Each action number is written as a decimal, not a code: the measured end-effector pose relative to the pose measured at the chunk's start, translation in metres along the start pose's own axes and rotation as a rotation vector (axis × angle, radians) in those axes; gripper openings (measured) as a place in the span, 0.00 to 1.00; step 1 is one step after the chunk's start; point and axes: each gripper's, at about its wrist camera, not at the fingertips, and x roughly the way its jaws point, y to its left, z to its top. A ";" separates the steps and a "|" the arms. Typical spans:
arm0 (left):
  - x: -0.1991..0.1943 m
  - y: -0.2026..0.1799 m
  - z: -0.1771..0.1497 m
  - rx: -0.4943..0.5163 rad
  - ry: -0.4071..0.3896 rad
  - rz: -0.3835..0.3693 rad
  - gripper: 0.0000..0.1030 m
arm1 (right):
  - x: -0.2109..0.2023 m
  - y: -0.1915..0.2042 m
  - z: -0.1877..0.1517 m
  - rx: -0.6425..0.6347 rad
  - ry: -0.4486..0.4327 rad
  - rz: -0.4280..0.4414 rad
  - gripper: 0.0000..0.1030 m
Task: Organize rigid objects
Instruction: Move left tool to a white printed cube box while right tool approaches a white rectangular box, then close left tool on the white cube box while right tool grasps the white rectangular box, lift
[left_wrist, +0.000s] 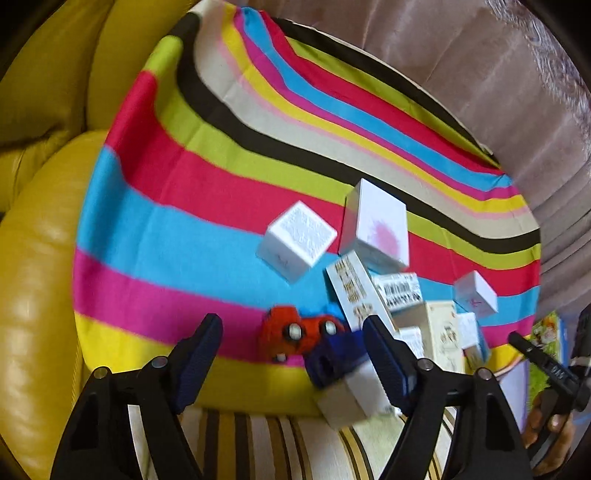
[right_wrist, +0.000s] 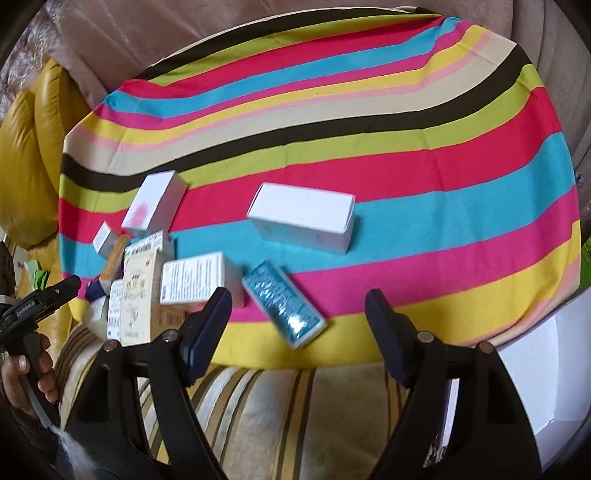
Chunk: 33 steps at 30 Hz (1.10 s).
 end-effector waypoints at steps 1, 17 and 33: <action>0.001 -0.002 0.003 0.016 -0.002 0.013 0.76 | 0.002 -0.002 0.005 0.008 -0.005 -0.007 0.75; 0.041 -0.015 0.032 0.215 0.051 0.131 0.76 | 0.042 0.004 0.042 0.141 -0.006 -0.051 0.86; 0.048 -0.008 0.033 0.209 0.069 0.075 0.45 | 0.066 0.015 0.054 0.151 -0.009 -0.149 0.91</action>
